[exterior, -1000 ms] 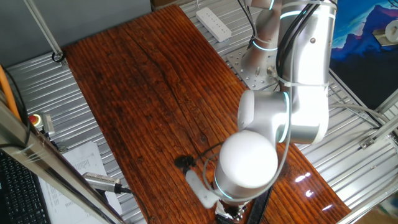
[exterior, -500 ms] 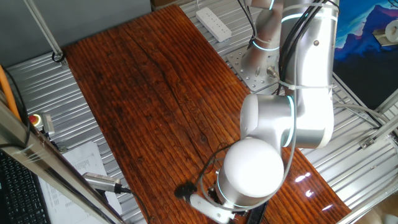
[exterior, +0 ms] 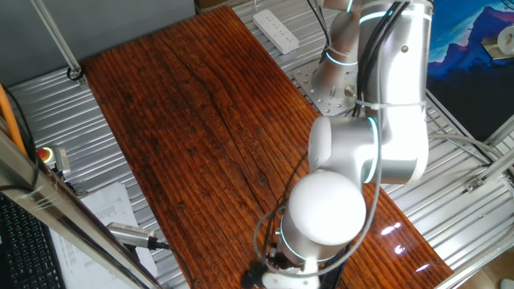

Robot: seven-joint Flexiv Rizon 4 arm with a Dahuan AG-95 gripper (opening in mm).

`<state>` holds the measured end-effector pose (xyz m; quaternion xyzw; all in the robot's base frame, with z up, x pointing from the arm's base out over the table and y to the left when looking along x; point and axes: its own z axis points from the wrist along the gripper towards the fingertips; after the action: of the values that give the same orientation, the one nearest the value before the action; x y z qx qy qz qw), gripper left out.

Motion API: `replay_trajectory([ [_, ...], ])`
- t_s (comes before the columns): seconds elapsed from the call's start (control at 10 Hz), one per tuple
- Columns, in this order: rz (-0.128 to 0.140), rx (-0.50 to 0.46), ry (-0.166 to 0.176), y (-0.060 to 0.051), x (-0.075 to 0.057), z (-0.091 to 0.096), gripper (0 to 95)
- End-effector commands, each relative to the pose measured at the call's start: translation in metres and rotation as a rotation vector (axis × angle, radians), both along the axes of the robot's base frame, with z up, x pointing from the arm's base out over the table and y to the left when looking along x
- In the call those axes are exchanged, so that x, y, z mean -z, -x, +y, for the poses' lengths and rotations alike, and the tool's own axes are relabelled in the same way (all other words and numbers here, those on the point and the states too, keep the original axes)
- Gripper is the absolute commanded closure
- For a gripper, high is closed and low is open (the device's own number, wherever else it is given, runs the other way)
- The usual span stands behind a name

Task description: Install the light bulb by rotating it

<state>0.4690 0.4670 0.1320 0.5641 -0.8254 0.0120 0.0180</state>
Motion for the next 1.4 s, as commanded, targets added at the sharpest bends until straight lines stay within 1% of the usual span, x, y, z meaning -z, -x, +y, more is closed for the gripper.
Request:
replay_trajectory([
  [0.1,0.029,-0.571,-0.014,0.0006,0.0002,0.0068,38.0],
  [0.2,0.032,-0.651,-0.016,0.0009,0.0008,0.0088,38.0],
  [0.4,0.034,-0.72,-0.013,0.0011,0.0013,0.0098,38.0],
  [0.6,0.035,-0.792,-0.018,0.0011,0.0018,0.0103,38.0],
  [0.9,0.033,-0.833,-0.019,0.0014,0.0024,0.011,38.0],
  [1.3,0.036,-0.889,-0.015,0.0017,0.0055,0.011,38.0],
  [1.4,0.036,-0.916,-0.014,0.0024,0.0076,0.0108,38.0],
])
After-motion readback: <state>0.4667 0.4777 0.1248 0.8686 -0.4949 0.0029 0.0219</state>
